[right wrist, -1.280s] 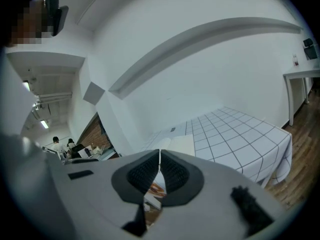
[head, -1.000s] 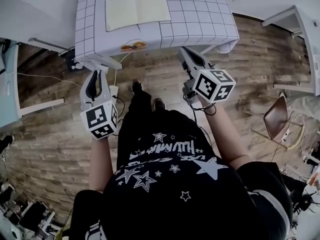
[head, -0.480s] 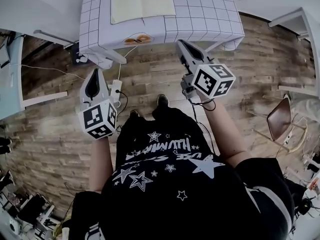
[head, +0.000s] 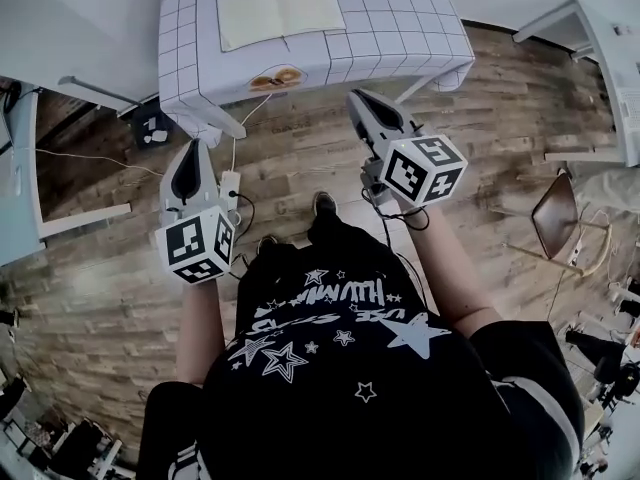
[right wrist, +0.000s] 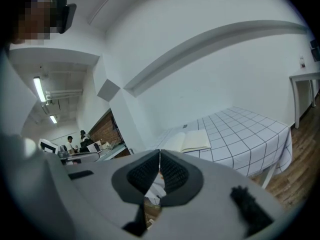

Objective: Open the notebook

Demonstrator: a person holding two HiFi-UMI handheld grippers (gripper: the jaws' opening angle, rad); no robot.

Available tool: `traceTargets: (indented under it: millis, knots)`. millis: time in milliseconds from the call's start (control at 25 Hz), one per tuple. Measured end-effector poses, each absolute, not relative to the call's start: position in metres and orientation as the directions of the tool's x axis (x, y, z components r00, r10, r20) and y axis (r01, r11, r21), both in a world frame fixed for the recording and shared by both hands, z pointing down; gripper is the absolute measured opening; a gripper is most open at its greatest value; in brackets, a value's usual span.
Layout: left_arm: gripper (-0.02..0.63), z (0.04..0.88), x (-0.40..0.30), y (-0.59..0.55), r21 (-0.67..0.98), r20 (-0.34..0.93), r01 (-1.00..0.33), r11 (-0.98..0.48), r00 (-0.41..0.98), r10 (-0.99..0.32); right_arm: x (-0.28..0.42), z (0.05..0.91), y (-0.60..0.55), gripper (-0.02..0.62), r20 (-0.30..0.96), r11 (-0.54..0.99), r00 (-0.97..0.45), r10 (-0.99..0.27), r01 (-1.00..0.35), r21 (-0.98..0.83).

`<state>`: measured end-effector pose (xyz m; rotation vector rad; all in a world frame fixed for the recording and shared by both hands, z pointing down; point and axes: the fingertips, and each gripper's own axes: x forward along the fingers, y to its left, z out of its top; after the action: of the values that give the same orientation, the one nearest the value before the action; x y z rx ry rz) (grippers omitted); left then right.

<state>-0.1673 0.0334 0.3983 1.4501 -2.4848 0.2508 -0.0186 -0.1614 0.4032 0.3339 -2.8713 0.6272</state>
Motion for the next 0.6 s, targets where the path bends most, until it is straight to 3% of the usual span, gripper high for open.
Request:
traceTargets:
  millis: [600]
  knots:
    - [0.009, 0.378, -0.174, 0.086, 0.036, 0.229, -0.945, 0.324, -0.308, -0.924, -0.013, 0.371, -0.064, 0.017, 0.229, 0.894, -0.926, -0.301, -0.358, -0.271]
